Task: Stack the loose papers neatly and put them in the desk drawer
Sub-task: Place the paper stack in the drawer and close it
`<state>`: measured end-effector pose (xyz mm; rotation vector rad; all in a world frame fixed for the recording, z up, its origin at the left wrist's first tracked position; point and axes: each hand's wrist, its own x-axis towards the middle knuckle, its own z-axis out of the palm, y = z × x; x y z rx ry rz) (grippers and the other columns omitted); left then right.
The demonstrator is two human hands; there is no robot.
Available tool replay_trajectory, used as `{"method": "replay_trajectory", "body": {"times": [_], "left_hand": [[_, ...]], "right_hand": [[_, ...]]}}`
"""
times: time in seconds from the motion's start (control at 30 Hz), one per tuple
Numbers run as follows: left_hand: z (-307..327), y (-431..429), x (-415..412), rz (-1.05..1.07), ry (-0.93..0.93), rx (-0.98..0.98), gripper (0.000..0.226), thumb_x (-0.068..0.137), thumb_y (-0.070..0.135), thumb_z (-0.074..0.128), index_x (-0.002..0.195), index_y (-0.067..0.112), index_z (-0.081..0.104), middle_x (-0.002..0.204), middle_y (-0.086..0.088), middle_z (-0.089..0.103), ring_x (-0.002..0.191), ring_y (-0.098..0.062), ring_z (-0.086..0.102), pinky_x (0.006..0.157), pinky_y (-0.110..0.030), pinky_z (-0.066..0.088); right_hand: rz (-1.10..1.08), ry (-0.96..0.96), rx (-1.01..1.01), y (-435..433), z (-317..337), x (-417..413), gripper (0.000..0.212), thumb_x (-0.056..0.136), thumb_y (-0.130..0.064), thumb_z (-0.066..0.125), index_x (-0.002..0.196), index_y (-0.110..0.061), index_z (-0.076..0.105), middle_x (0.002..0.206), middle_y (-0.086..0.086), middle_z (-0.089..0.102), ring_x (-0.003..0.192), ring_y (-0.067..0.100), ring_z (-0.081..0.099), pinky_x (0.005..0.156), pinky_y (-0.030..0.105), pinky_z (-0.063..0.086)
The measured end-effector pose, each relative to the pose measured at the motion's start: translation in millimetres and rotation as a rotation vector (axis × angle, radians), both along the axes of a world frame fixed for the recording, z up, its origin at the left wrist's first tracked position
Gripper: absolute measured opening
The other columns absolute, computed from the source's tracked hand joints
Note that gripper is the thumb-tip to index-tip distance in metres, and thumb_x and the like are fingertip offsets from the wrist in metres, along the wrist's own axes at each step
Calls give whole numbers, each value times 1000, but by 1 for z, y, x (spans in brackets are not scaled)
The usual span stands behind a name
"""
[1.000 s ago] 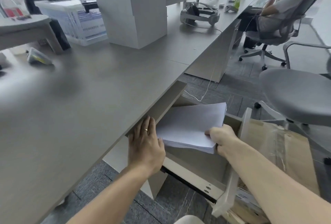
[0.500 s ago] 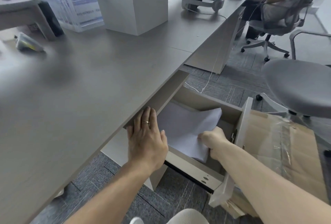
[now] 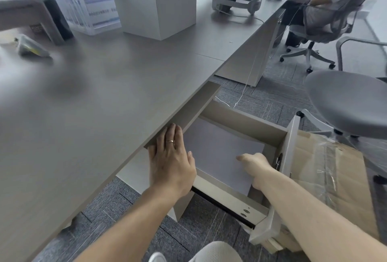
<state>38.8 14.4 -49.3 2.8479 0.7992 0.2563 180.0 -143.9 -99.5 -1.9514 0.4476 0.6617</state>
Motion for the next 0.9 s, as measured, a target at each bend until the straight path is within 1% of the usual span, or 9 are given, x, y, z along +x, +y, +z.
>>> {"method": "replay_trajectory", "body": {"times": [0.07, 0.13, 0.3, 0.37, 0.47, 0.6, 0.77, 0.87, 0.9], "left_hand": [[0, 0, 0, -3, 7, 3, 72, 96, 40, 42, 160, 13, 23, 169, -3, 24, 154, -23, 20, 117, -46, 25], [0, 0, 0, -3, 9, 5, 72, 97, 40, 41, 161, 13, 21, 170, -3, 23, 155, -22, 19, 118, -46, 24], [-1, -1, 0, -2, 13, 5, 71, 98, 39, 39, 161, 14, 19, 170, -2, 20, 155, -22, 17, 119, -46, 22], [0, -1, 0, -1, 11, 3, 71, 98, 39, 40, 161, 14, 19, 170, -3, 21, 155, -22, 17, 119, -46, 23], [1, -1, -1, -2, 11, -10, 71, 98, 38, 40, 161, 14, 19, 170, -3, 21, 155, -22, 18, 119, -47, 23], [3, -2, -2, -4, 24, -10, 71, 99, 38, 38, 162, 14, 16, 171, -3, 18, 156, -22, 16, 119, -46, 22], [7, -5, -5, -2, 13, -41, 72, 100, 39, 35, 163, 14, 11, 172, -3, 13, 157, -22, 11, 122, -44, 17], [7, -11, -9, -8, -5, -43, 74, 99, 40, 36, 163, 13, 9, 172, -3, 12, 157, -21, 11, 123, -42, 15], [7, -12, -10, -10, -12, -48, 76, 99, 41, 37, 163, 13, 9, 172, -3, 11, 158, -21, 10, 123, -41, 13]], "right_hand": [[-21, -33, 0, -2, -1, -2, 81, 94, -29, 68, 157, 6, 31, 162, 21, 37, 140, 38, 47, 95, 39, 41], [-33, -79, -18, 0, 2, -5, 86, 91, -34, 71, 156, 7, 32, 162, 21, 37, 141, 40, 46, 103, 44, 43], [72, -97, -22, 2, 19, -16, 90, 98, -37, 64, 162, 7, 17, 165, 23, 36, 145, 40, 44, 102, 39, 41], [127, -103, 8, 1, 35, -19, 84, 101, -37, 61, 161, 6, 22, 167, 20, 34, 150, 37, 38, 107, 39, 36], [202, -245, 46, -12, 67, -22, 80, 101, -37, 60, 163, 0, 25, 171, 13, 31, 156, 29, 31, 121, 36, 26], [117, -471, -135, -54, 93, -12, 71, 101, -34, 61, 158, 0, 37, 164, 20, 40, 151, 34, 38, 121, 38, 28], [3, -222, -9, -74, 79, -16, 62, 105, -30, 54, 147, 14, 41, 153, 29, 49, 140, 42, 47, 112, 43, 37], [-18, -182, 47, -66, 76, -16, 56, 105, -30, 51, 147, 6, 44, 133, 18, 54, 130, 38, 51, 107, 42, 40], [-25, -181, 65, -62, 78, -16, 55, 104, -33, 51, 147, 2, 46, 132, 12, 53, 131, 38, 51, 110, 44, 40]]}}
